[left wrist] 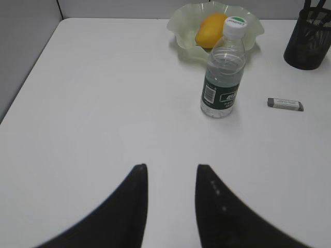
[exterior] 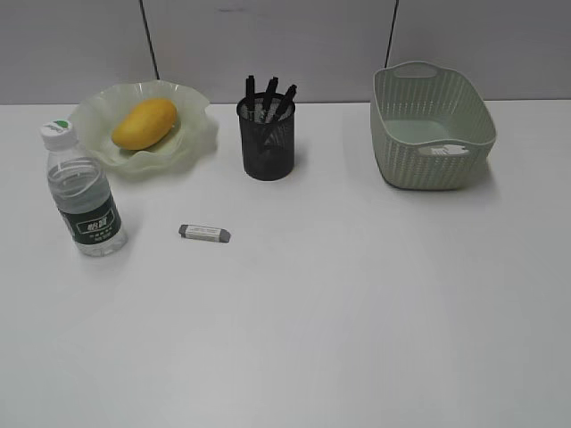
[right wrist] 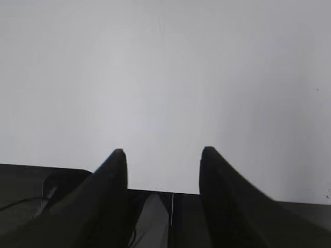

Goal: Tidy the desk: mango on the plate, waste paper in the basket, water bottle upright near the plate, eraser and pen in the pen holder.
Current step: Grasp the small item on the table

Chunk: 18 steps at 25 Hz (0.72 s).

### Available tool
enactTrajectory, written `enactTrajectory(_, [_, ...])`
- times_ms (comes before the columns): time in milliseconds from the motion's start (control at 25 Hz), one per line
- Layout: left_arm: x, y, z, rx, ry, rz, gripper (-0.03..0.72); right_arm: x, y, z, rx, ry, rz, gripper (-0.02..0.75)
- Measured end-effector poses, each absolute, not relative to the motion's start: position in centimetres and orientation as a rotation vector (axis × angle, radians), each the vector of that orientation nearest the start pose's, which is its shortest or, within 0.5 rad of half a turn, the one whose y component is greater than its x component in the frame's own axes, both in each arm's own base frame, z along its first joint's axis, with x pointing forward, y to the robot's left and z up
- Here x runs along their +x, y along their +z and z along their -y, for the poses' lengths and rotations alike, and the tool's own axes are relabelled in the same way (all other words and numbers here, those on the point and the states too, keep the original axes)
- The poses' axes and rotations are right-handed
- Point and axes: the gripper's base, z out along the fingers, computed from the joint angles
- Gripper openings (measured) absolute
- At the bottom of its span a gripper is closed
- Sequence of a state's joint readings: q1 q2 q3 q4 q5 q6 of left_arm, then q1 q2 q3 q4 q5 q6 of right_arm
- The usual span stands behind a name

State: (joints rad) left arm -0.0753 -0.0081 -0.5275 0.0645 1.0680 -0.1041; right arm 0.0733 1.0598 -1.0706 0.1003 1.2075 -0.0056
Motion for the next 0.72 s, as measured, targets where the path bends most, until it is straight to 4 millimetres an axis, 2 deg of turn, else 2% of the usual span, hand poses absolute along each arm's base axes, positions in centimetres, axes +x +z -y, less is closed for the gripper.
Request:
enactTrajectory(160, [-0.9, 28.4, -0.6, -0.034, -0.037, -2.014, 0.246, 12.3, 36.6, -2.0, -0.091, 0.192, -2.522, 0.372])
enactTrajectory(280, [-0.9, 28.4, -0.6, -0.034, -0.037, -2.014, 0.246, 8.7, 36.1, -1.7, -0.096, 0.190, -2.444, 0.372])
enactTrajectory(440, [-0.9, 28.4, -0.6, -0.034, -0.037, -2.014, 0.246, 4.7, 34.7, -1.1, -0.099, 0.152, -2.346, 0.372])
enactTrajectory(720, [-0.9, 28.4, -0.6, -0.034, -0.037, -2.014, 0.246, -0.2, 32.0, -0.1, -0.091, 0.051, -2.185, 0.372])
